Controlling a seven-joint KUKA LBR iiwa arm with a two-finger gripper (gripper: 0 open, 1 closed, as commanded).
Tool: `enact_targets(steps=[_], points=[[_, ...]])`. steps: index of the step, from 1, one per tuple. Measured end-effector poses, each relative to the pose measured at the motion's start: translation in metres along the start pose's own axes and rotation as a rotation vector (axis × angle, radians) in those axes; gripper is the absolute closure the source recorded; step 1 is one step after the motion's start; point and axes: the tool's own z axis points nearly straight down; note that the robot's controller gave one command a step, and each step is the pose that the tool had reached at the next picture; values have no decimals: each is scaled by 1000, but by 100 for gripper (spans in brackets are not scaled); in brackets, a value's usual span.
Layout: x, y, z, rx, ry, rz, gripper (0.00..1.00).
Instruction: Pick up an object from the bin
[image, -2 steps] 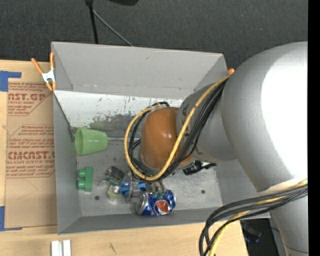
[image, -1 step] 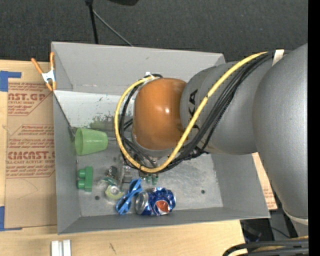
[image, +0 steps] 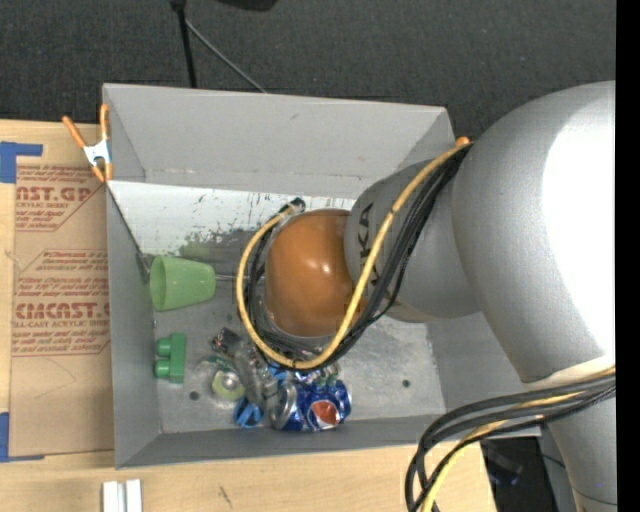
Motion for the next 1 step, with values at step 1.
enact_targets(steps=[1], points=[[0, 0, 0, -1, 0, 1, 0]])
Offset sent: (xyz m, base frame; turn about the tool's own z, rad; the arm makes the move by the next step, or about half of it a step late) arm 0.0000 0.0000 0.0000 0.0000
